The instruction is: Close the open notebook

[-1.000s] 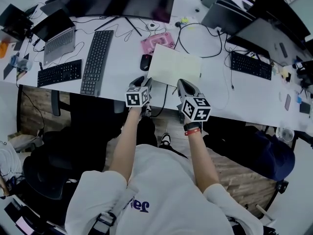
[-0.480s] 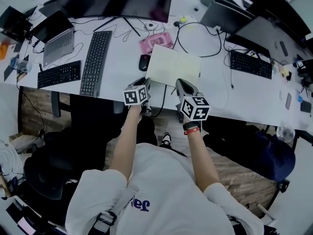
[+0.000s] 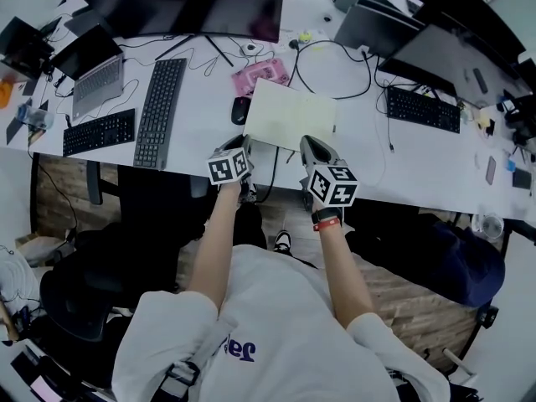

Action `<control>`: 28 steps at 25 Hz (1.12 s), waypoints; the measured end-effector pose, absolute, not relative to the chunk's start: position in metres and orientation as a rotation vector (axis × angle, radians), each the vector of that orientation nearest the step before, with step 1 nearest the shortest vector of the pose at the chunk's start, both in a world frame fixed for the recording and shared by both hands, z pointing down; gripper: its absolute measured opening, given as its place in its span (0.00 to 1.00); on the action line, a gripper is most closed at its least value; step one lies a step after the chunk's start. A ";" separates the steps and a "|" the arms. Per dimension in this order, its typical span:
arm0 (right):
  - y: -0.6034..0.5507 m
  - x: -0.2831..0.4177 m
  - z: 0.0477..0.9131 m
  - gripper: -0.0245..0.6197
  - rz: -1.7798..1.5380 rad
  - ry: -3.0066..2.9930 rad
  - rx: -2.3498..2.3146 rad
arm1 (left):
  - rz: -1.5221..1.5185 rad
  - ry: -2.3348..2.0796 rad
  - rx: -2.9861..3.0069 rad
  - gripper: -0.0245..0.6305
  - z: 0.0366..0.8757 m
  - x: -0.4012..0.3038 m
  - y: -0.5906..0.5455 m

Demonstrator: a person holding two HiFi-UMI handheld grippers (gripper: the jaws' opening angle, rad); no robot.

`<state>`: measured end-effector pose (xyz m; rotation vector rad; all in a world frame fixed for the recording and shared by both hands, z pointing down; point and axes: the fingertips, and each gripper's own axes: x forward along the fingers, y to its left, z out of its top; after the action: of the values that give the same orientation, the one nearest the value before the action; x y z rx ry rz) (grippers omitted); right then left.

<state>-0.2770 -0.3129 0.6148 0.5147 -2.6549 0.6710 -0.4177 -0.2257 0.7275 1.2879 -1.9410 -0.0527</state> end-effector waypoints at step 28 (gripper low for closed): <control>-0.324 -0.244 0.588 0.06 0.719 -2.708 0.577 | -0.055 -2.043 1.293 0.11 0.681 -0.392 -0.232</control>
<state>-0.2443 -0.3245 0.5882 0.5773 -2.7075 0.7187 -0.3919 -0.2319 0.6808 1.2933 -2.0427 -0.0548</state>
